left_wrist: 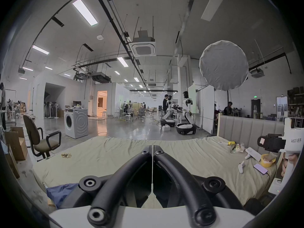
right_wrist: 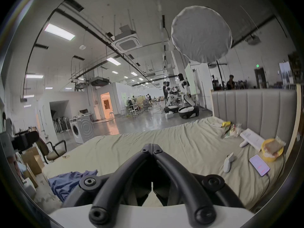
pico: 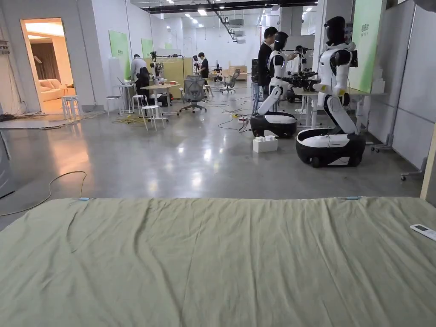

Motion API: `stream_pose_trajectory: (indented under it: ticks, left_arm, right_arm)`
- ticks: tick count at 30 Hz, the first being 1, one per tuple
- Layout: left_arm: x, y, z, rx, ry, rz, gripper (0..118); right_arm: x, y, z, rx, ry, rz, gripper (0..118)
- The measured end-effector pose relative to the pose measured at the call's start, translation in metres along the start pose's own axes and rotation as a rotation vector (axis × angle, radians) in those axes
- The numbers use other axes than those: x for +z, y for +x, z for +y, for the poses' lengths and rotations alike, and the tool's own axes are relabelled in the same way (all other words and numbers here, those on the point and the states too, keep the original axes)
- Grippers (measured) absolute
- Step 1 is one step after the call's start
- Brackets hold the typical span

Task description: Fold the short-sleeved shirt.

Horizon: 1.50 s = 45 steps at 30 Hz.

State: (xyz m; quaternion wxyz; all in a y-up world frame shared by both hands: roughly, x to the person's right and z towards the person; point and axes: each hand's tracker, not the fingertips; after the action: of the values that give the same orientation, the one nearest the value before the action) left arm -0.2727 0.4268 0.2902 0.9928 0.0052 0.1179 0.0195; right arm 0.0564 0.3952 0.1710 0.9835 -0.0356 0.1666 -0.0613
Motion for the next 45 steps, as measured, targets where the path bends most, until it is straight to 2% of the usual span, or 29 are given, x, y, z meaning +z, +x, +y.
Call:
stream_pose_trajectory:
  ticks: [3, 9, 15, 26, 32, 38, 43, 45]
  left_arm:
    - [0.000, 0.000, 0.001, 0.054, 0.007, 0.006, 0]
    - [0.000, -0.002, 0.001, 0.047, -0.010, -0.007, 0]
    - [0.001, -0.005, 0.000, 0.059, -0.015, -0.019, 0]
    - [0.000, -0.003, -0.002, 0.051, -0.037, -0.036, 0]
    - [0.000, -0.007, -0.002, 0.059, -0.042, -0.046, 0]
    - [0.005, -0.030, -0.005, 0.115, -0.067, -0.040, 1]
    - [0.009, -0.072, -0.016, 0.118, -0.163, 0.070, 2]
    - [0.003, -0.091, -0.023, 0.071, -0.269, 0.045, 15]
  right_arm:
    - [0.001, -0.002, 0.003, -0.008, -0.001, 0.006, 0]
    - [0.002, -0.007, 0.003, 0.044, -0.002, 0.009, 0]
    - [0.001, -0.004, 0.004, 0.027, -0.006, 0.011, 0]
    - [0.002, -0.006, 0.003, 0.057, -0.006, 0.008, 0]
    - [0.001, -0.003, 0.001, 0.044, -0.019, 0.014, 0]
    - [0.000, 0.000, -0.005, 0.043, -0.044, 0.018, 0]
    - [-0.001, 0.002, -0.016, 0.046, -0.100, 0.032, 0]
    - [-0.002, 0.004, -0.021, 0.040, -0.128, 0.043, 0]
